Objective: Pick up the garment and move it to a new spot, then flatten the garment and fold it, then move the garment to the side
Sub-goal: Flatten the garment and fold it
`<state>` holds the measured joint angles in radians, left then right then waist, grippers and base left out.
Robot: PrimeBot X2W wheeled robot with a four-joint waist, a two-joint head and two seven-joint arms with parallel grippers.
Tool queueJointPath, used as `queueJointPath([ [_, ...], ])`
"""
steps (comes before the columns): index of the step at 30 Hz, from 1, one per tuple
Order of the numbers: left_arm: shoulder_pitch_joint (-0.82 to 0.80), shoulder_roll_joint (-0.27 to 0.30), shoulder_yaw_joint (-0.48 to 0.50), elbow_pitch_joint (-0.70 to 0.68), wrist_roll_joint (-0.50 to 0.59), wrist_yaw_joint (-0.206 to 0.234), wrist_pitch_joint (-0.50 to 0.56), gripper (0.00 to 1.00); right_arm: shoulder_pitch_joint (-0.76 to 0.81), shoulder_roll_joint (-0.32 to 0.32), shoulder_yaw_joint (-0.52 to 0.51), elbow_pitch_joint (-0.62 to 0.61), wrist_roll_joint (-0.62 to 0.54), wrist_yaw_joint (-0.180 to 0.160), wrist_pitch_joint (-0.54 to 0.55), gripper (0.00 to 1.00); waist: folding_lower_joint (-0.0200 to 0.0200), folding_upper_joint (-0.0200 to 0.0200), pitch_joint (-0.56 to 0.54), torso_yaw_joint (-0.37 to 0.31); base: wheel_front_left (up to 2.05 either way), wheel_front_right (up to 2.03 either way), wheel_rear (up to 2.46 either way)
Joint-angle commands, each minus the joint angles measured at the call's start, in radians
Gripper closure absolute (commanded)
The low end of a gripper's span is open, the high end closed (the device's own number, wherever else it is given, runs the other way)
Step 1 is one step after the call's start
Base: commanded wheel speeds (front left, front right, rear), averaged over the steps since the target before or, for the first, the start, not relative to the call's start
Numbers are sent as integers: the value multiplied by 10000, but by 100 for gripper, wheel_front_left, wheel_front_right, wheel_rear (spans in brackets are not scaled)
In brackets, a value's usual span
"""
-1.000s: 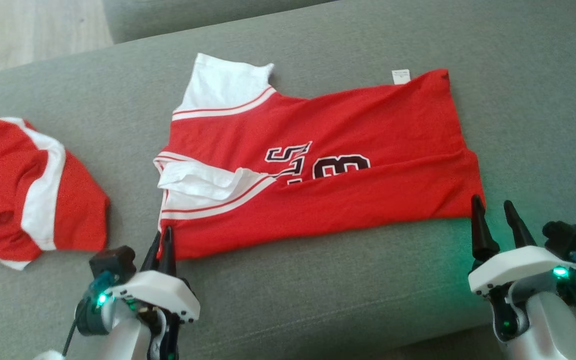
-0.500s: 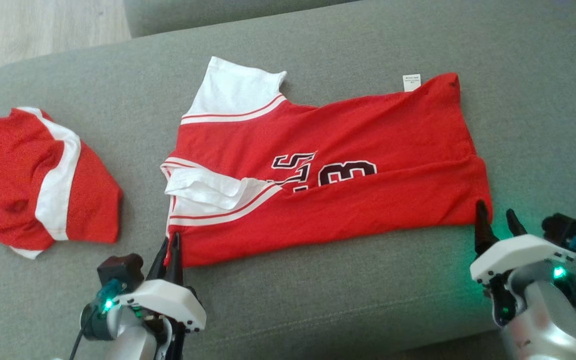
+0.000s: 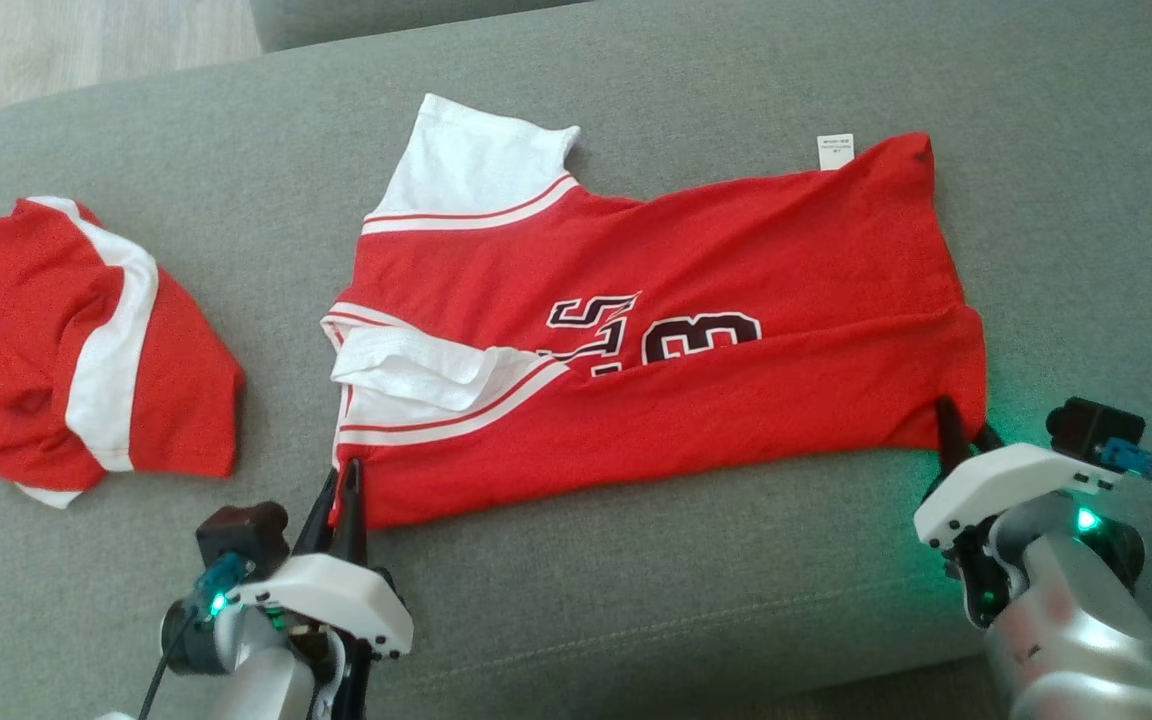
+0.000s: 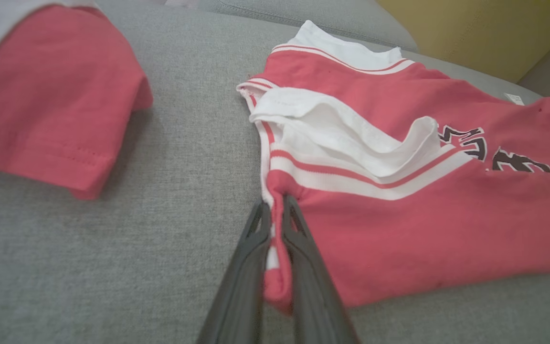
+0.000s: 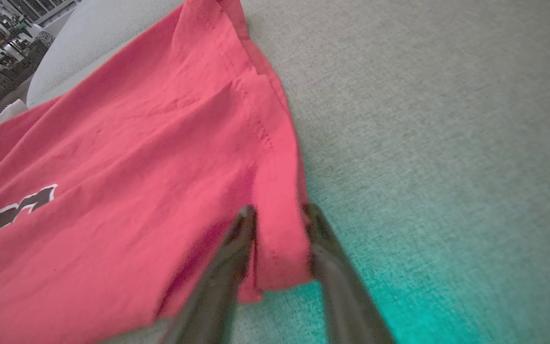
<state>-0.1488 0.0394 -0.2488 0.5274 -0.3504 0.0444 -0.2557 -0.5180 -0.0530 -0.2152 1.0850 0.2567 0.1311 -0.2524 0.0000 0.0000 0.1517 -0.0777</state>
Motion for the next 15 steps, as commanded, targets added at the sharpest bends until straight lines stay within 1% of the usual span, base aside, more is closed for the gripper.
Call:
queueJointPath([
  [1,-384,108,313,-252,115,58,-61,100,-248,28,316,-144,39,-4,-91,100,0,0,-1,-26,0,0,0],
  [8,-386,108,435,-230,106,78,-61,100,-185,22,267,-287,-212,-4,-92,100,0,0,-80,-156,0,0,0],
  [11,-326,108,430,-163,103,84,-61,100,-64,-163,50,-203,-475,-4,-74,100,0,0,-246,-210,0,0,0],
  [15,-179,108,344,-105,22,120,-61,100,54,-404,-360,-94,-475,-4,281,100,0,0,-492,-216,0,0,0],
])
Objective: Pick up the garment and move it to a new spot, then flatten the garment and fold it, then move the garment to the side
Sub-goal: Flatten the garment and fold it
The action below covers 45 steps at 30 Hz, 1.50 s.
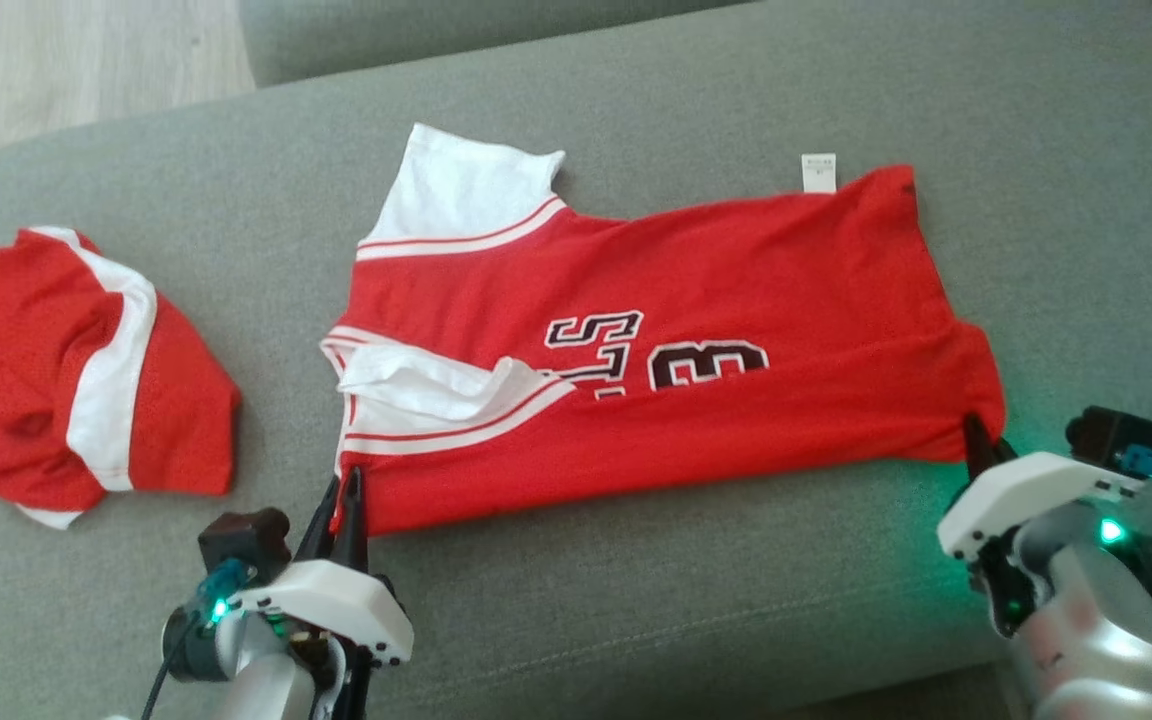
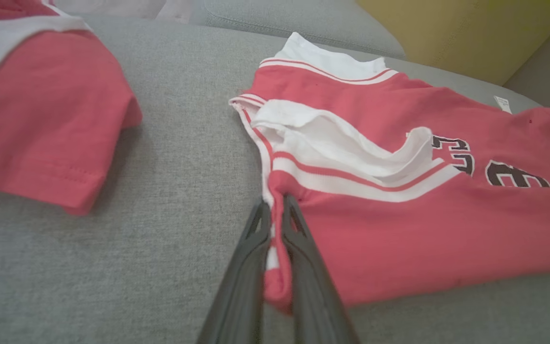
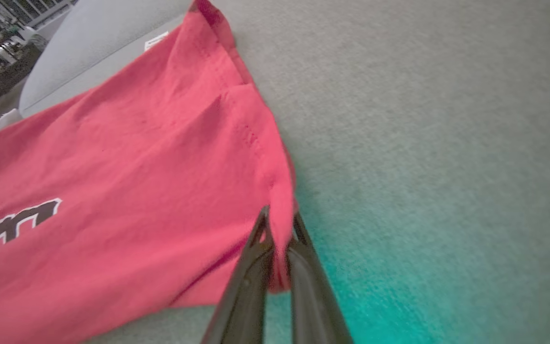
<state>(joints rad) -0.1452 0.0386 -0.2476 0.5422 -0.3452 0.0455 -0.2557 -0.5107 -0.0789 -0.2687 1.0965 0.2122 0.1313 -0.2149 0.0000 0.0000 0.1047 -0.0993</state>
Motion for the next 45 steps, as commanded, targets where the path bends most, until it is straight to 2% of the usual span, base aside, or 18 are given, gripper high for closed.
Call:
queueJointPath([
  [1,-166,116,324,-258,-65,127,-61,100,23,-199,135,-226,-61,-6,18,100,0,0,-77,-6,0,0,0],
  [7,191,116,71,-157,-224,197,-61,100,380,-500,81,-552,-296,-6,914,100,0,0,-310,-37,0,0,0],
  [13,684,116,-765,143,-490,134,-61,100,878,-646,110,-1199,-576,-6,1893,100,0,0,-535,-51,0,0,0],
  [22,1117,116,-1418,171,-688,307,-61,100,1905,-506,-250,-2980,-755,-6,3168,100,0,0,-772,15,0,0,0],
  [23,1133,116,-1439,147,-724,324,-61,100,2019,-454,-311,-3242,-776,-6,3274,91,0,0,-790,15,0,0,0],
  [24,1146,116,-1461,126,-746,343,-61,86,2140,-403,-353,-3526,-838,-6,3349,0,0,0,-809,15,0,0,0],
  [25,1147,116,-1450,67,-775,379,-61,41,2253,-338,-407,-3797,-877,-6,3465,0,0,0,-826,18,0,0,0],
  [26,1145,116,-1416,-14,-795,431,-61,0,2357,-265,-433,-4084,-899,-6,3574,0,0,0,-842,20,0,0,0],
  [30,1164,116,-1114,-508,-787,618,-61,0,2655,-33,-441,-5421,-909,-6,3776,0,0,0,-891,4,0,0,0],
  [34,1080,116,-350,-1774,-540,710,-61,0,2849,110,-75,-6916,-812,-6,3575,0,0,0,-896,16,0,0,0],
  [37,1021,116,288,-3014,-326,672,-61,0,2935,174,539,-8038,-504,-6,2943,0,0,0,-873,22,0,0,0],
  [38,1021,116,288,-3014,-326,672,-61,0,2935,174,539,-8038,-504,-6,2943,0,0,0,-873,22,0,0,0],
  [41,973,116,737,-4062,-104,566,-61,0,3044,115,1262,-8927,-355,-6,1889,0,0,0,-828,3,0,0,0],
  [45,961,116,1130,-4806,-50,544,-61,0,3317,157,1769,-9281,23,-6,693,0,0,0,-733,-22,0,0,0],
])
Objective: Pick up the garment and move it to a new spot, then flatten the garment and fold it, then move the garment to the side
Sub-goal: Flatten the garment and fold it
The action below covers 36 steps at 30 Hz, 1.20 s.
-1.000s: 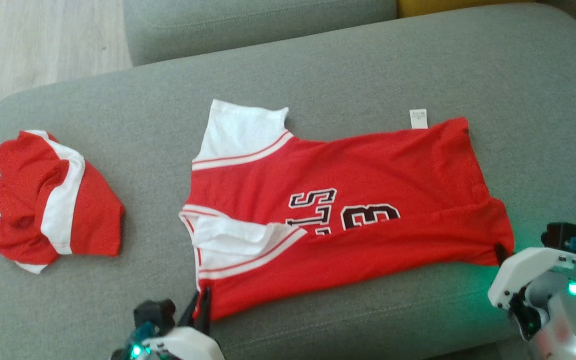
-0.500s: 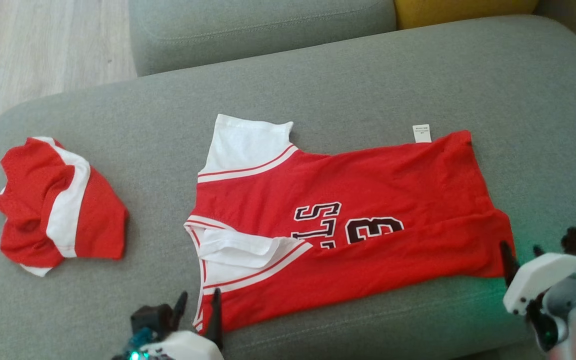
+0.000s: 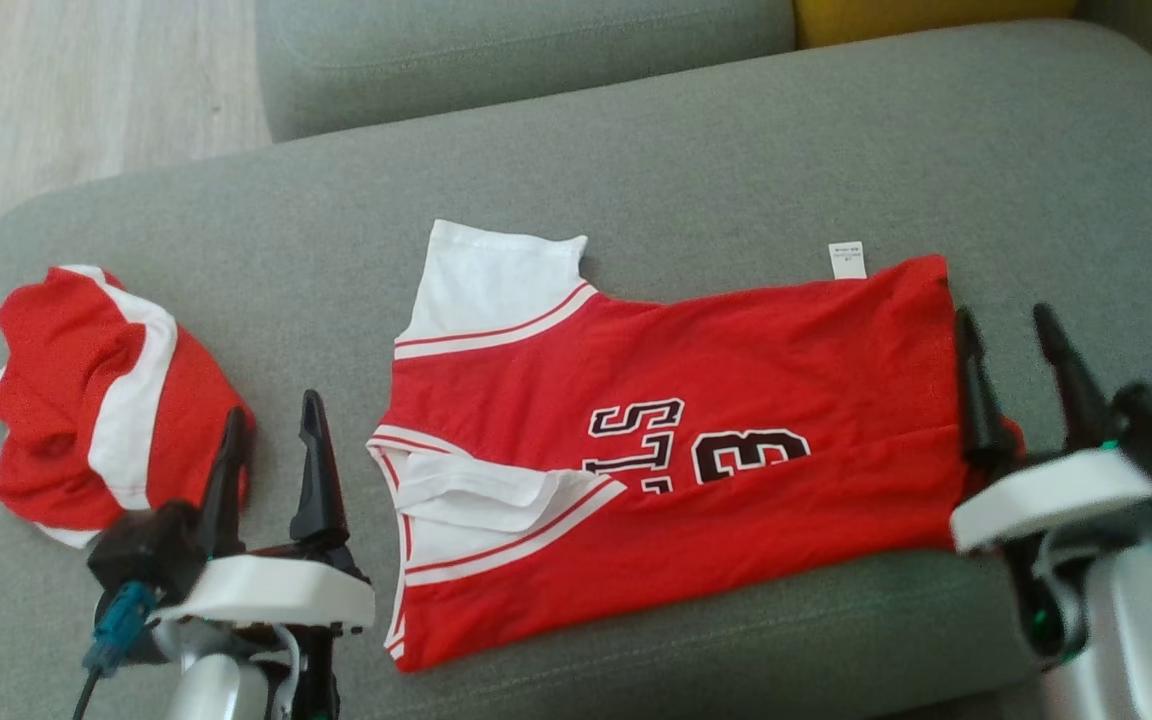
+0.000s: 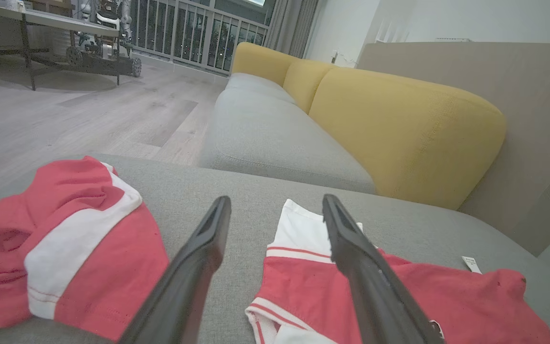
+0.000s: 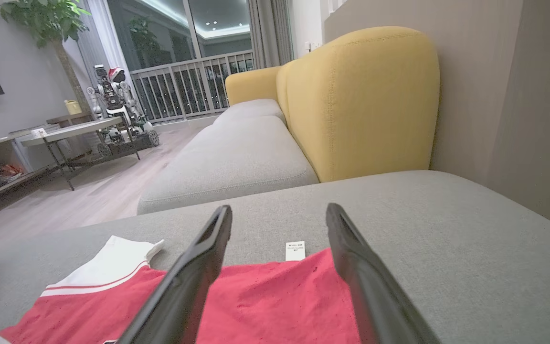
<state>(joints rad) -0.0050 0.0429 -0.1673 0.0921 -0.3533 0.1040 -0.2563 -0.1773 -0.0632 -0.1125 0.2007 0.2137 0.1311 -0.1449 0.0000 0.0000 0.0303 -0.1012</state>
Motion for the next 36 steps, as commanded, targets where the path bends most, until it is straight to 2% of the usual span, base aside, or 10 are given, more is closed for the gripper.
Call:
queueJointPath([
  [1,-438,74,366,-349,47,-44,-55,0,59,7,369,-336,-24,-4,-231,0,0,0,57,-17,0,0,0],
  [7,-764,78,405,121,345,-272,-55,0,124,94,823,-416,134,-4,-904,0,0,0,487,-205,0,0,0],
  [11,-1731,447,409,939,547,-650,52,0,-78,121,1064,-553,224,-4,-1041,0,0,0,1039,-441,0,0,0],
  [15,-3183,1095,164,1683,395,-1502,1218,0,-458,126,1259,-670,539,-4,-1108,0,0,0,1764,-802,0,0,0],
  [18,-4361,1585,72,2283,49,-1925,2641,0,-874,127,1539,-797,595,-4,-1135,0,0,0,2349,-1170,0,0,0],
  [22,-6045,2351,6,2898,-281,-2141,4615,0,-1564,128,2271,-862,126,-4,-1152,0,0,0,3092,-1741,0,0,0],
  [26,-7372,3276,-428,3605,-122,-2269,5959,0,-2190,128,2731,-862,175,-4,-1161,0,0,0,3587,-2230,0,0,0],
  [29,-7991,3802,-830,4103,-92,-2318,6619,0,-2504,128,2914,-930,354,-4,-1165,0,0,0,3790,-2512,0,0,0],
  [31,-8281,3915,-902,4435,-237,-2327,6953,0,-2592,128,2980,-1021,471,-4,-1166,0,0,0,3867,-2640,0,0,0],
  [36,-8865,4370,-1205,5250,-365,-2341,7143,0,-2571,129,3088,-1212,644,-4,-1167,0,0,0,3998,-2914,0,0,0],
])
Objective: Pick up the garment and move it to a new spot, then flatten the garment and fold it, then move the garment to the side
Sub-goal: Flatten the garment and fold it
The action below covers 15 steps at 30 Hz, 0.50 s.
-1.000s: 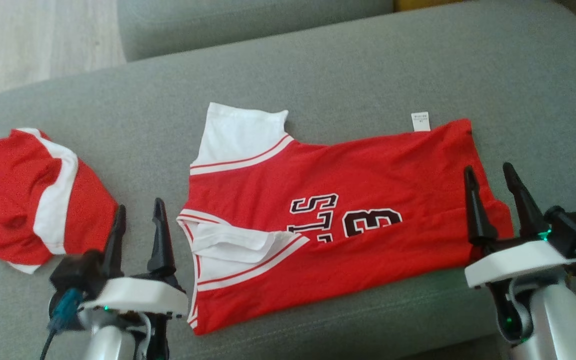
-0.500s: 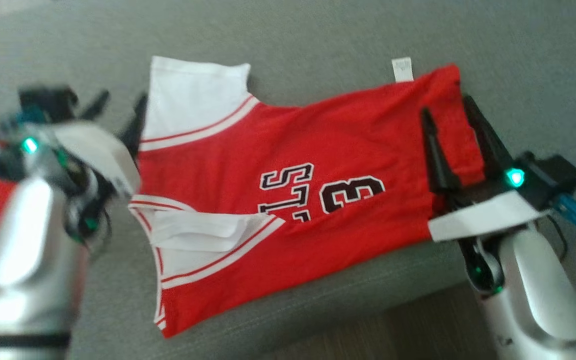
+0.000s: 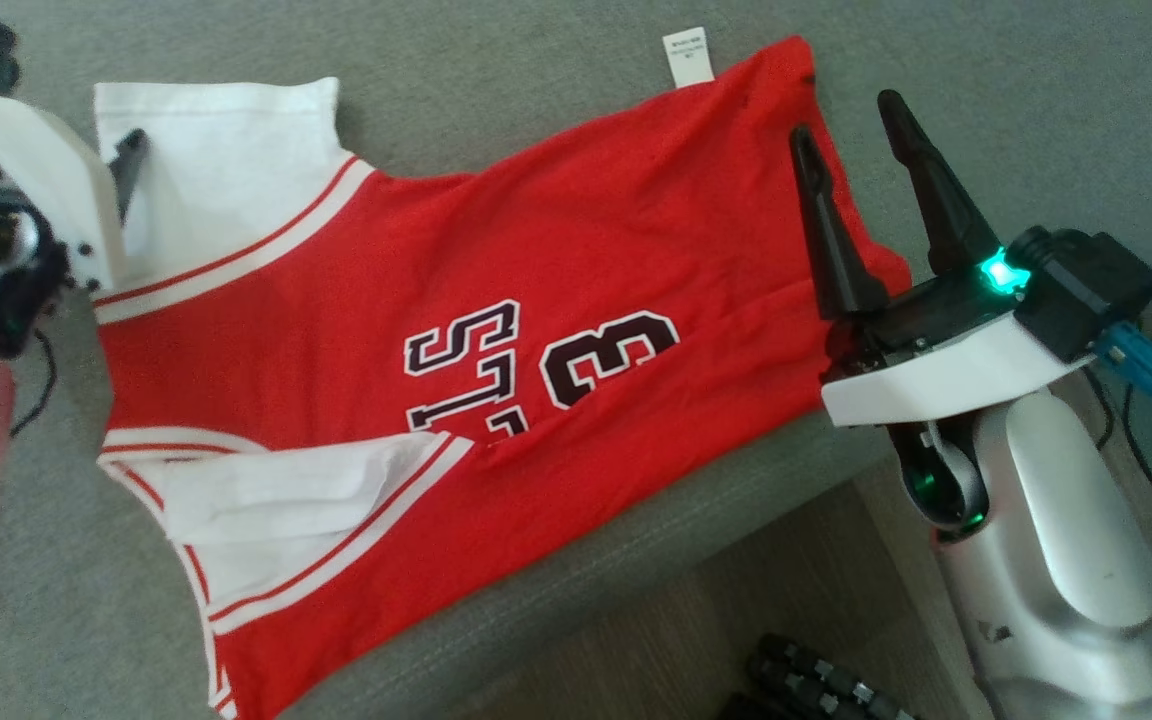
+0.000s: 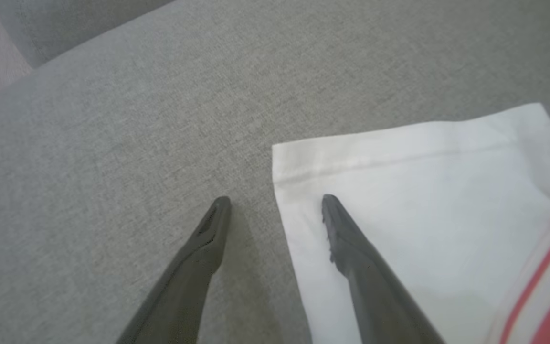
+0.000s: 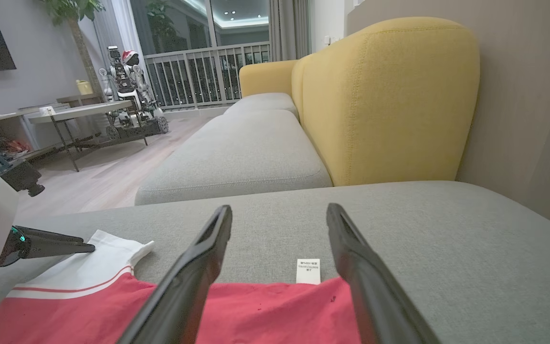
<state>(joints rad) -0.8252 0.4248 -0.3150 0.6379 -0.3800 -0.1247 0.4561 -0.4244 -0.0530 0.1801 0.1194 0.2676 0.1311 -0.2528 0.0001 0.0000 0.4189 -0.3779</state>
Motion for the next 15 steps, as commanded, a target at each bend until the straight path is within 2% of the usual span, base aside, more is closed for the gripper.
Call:
queueJointPath([
  [1,-767,577,230,-57,-166,-54,7,0,-71,27,138,-417,122,-4,-88,0,-1,0,127,-178,0,0,0],
  [7,-1133,671,-22,530,-188,-57,-192,0,27,27,90,-473,167,-4,-88,0,-1,0,168,-319,0,0,0],
  [12,-1271,576,-611,934,-668,-58,-344,0,90,27,-37,-364,86,-4,-89,0,-1,0,75,-329,0,0,0],
  [13,-1266,556,-732,971,-768,-58,-353,9,87,27,-62,-320,57,-4,-89,0,-1,0,49,-310,0,0,0],
  [14,-1261,537,-845,997,-873,-58,-386,83,80,27,-85,-270,22,-4,-89,0,-1,0,25,-286,0,0,0],
  [15,-1245,513,-982,995,-985,-58,-424,100,69,27,-109,-218,-10,-4,-89,0,-1,0,2,-254,0,0,0],
])
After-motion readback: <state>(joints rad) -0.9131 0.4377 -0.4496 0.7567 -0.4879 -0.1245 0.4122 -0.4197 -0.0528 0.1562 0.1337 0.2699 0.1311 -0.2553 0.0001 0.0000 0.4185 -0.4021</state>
